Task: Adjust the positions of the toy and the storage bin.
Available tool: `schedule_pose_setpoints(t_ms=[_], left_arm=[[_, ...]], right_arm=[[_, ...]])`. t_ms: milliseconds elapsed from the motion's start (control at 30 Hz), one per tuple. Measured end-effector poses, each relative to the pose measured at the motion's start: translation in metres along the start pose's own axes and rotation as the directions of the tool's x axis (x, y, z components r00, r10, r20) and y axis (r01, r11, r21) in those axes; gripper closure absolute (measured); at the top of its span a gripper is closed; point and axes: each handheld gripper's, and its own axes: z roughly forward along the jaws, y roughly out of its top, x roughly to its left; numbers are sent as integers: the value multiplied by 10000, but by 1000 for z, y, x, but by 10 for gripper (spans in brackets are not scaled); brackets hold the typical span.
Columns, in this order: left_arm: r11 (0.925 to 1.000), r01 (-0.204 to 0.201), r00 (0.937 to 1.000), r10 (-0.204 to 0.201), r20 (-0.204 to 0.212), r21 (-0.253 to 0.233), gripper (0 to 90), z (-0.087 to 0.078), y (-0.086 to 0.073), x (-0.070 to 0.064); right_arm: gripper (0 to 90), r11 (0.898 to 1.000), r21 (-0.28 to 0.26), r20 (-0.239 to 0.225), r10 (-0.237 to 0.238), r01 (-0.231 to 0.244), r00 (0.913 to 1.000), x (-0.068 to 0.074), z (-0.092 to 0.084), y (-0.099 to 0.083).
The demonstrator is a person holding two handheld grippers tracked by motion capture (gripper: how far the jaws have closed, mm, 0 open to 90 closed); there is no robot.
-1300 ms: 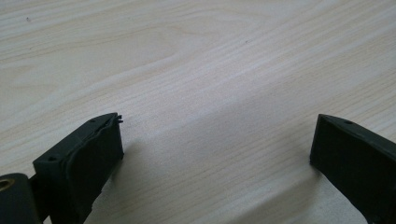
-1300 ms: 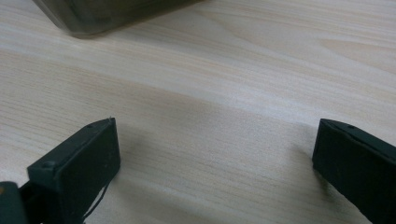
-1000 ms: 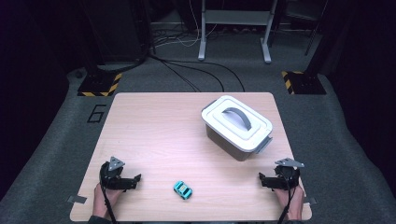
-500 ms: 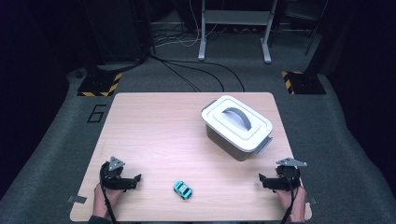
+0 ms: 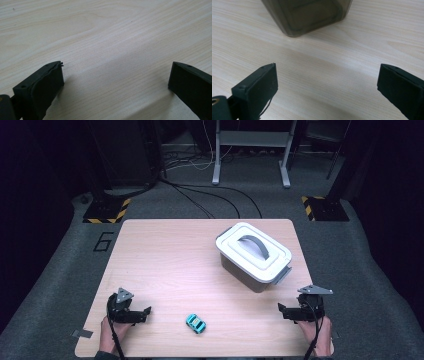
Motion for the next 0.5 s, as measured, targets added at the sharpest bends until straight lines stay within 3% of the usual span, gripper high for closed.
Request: schedule_pose_setpoints(t_ms=[500], left_arm=[[10000, -2, 10000, 2, 20, 3, 0, 0, 0, 0]], right_arm=[[36, 9992, -284, -308, -285, 276, 9991, 5, -20, 25]])
